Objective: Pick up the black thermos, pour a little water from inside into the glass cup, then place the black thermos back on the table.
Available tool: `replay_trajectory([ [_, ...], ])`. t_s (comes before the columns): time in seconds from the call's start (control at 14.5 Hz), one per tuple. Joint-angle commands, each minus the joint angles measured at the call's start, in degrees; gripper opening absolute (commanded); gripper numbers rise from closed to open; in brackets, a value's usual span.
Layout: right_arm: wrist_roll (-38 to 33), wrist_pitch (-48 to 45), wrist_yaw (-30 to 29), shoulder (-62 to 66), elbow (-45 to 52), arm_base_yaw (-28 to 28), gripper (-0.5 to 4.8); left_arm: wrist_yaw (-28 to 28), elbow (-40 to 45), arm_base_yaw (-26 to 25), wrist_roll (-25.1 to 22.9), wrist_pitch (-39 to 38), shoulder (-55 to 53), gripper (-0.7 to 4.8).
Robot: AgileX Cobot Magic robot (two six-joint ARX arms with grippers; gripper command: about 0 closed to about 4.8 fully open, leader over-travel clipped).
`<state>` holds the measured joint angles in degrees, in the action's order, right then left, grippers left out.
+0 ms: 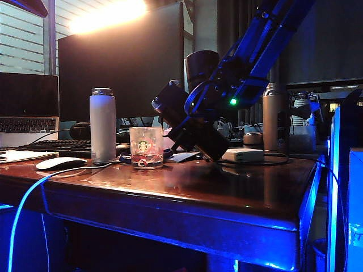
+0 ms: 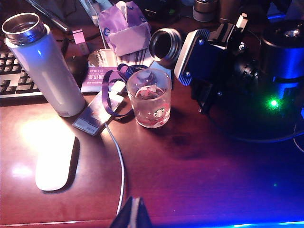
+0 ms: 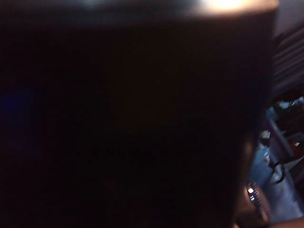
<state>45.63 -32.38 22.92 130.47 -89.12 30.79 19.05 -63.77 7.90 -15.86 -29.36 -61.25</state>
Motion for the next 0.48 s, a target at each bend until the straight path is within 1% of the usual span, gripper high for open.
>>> replay_trajectory([
  [0.07,3.34,-6.56,0.63,-0.72,-0.76,0.02,2.41,0.24,-0.31,0.02,-0.02,0.70,0.17,-0.05],
  [0.21,6.34,-7.69,0.79,-0.72,-0.76,0.02,2.41,0.24,-0.31,0.02,0.00,0.70,0.17,-0.05],
  [0.48,9.09,-8.68,0.66,-0.72,-0.76,0.07,2.41,0.24,-0.31,0.02,-0.02,0.70,0.17,-0.05],
])
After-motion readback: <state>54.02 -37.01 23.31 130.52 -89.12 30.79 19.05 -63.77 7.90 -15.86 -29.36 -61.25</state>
